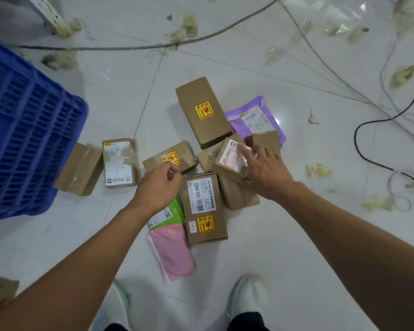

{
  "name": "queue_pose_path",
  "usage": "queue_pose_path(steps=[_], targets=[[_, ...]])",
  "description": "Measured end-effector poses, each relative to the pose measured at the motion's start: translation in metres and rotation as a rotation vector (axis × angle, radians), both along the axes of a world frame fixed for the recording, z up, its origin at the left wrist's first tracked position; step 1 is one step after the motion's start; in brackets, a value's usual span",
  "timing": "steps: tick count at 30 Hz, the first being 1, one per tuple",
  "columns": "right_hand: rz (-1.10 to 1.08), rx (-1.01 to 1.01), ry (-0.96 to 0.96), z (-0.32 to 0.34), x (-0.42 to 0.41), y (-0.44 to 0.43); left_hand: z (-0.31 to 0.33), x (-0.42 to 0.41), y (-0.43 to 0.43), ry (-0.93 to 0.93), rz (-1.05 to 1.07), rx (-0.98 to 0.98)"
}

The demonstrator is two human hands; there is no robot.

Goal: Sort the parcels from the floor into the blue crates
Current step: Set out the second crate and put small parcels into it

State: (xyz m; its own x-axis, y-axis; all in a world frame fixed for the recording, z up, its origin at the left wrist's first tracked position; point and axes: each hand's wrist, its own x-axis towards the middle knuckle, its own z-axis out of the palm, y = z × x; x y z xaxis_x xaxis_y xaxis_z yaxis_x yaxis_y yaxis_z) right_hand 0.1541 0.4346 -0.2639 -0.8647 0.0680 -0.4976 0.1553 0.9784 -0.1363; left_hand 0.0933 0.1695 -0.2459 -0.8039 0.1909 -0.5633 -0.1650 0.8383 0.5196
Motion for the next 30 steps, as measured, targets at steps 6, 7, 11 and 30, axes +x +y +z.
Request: queue_pose_path(steps=[6,7,11,30], targets=[[-0.019,0.001,0.035,0.040,0.004,-0.010,0.043,-0.006,-0.001,-0.004,0.010,-0.022],[-0.020,-0.002,0.039,0.051,0.006,-0.012,0.056,-0.006,-0.001,-0.001,0.011,-0.028],[-0.001,0.001,0.052,0.109,0.014,-0.017,0.119,-0.006,-0.007,-0.003,0.031,-0.043],[0.203,-0.035,0.143,0.536,0.061,-0.109,0.550,0.087,-0.100,0.023,0.196,-0.021]])
